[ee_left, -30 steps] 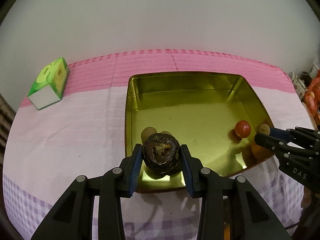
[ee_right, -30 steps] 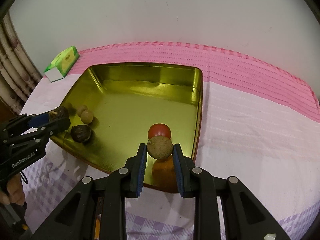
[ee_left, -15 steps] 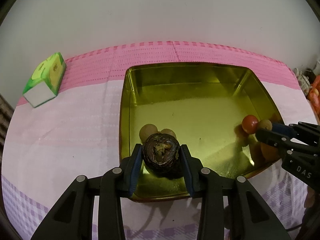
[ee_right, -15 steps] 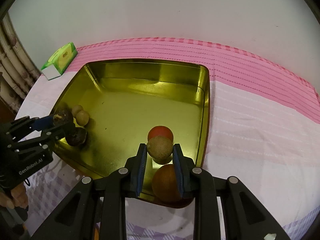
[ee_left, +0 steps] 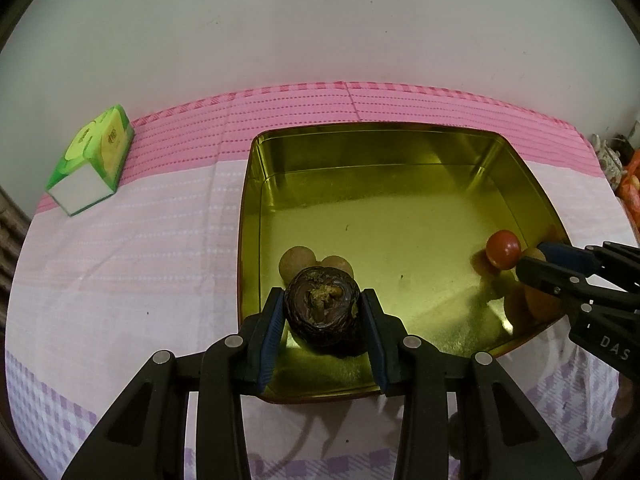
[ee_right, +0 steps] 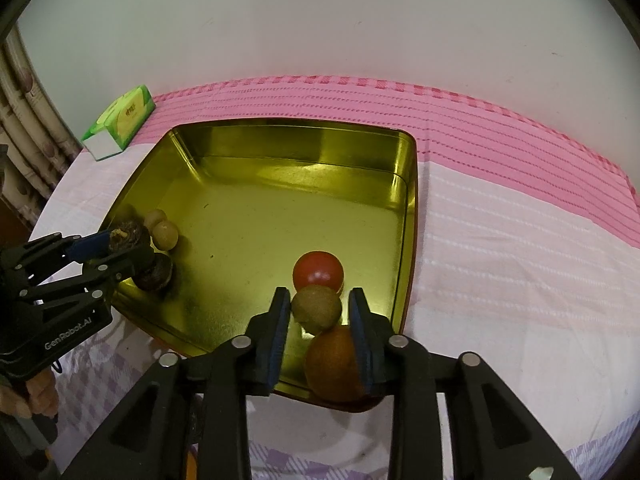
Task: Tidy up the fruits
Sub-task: 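Lower both held fruits into the tin and open both grippers, then withdraw both grippers from the tin toward the remaining fruits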
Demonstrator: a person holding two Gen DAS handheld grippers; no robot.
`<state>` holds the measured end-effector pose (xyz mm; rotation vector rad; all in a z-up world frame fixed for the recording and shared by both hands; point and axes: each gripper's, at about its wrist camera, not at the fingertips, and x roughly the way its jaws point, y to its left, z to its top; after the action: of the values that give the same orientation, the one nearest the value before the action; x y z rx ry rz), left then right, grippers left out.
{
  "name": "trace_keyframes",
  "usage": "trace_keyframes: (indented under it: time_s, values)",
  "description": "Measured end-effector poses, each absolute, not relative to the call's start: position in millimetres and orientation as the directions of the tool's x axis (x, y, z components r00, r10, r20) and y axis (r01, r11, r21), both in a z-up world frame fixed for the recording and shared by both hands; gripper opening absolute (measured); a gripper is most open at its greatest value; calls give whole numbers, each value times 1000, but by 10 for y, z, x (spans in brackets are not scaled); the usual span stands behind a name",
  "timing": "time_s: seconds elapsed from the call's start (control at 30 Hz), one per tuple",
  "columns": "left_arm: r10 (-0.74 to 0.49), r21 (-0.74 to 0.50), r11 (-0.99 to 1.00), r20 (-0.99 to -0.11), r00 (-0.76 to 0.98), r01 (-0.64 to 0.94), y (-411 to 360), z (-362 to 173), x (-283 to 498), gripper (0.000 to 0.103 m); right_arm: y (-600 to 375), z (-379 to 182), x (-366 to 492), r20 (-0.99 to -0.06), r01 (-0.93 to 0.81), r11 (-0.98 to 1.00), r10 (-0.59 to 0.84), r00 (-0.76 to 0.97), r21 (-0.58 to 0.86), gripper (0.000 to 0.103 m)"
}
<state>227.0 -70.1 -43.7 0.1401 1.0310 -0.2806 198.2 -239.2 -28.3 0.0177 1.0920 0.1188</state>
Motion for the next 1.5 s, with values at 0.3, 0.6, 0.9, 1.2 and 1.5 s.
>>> trace_keyframes:
  time_s: [0.3,0.6,0.9,1.2,1.5]
  values:
    - [-168,-17,955,-855,491,298,-684,-394,2216,40,-2357,-203,1937,-875,-90,993,107,472,73,30]
    - [-173,-9,954,-833,526,299,-635,-199,2011,42,-2291,-41,1753,-859,-102,991,127,496,87,31]
    - [-179,-12,955,-820,544,296,-564,-60,1646,42,-2263,-18,1407,-857,-103,990,139,497,100,33]
    - [-162,-16,962,-838,520,274,-360,-199,1249,42,-2254,-134,987,-872,-87,989,145,467,118,33]
    - [-144,-11,965,-856,497,261,-215,-321,774,42,-2127,-151,491,-888,-122,985,161,430,120,33]
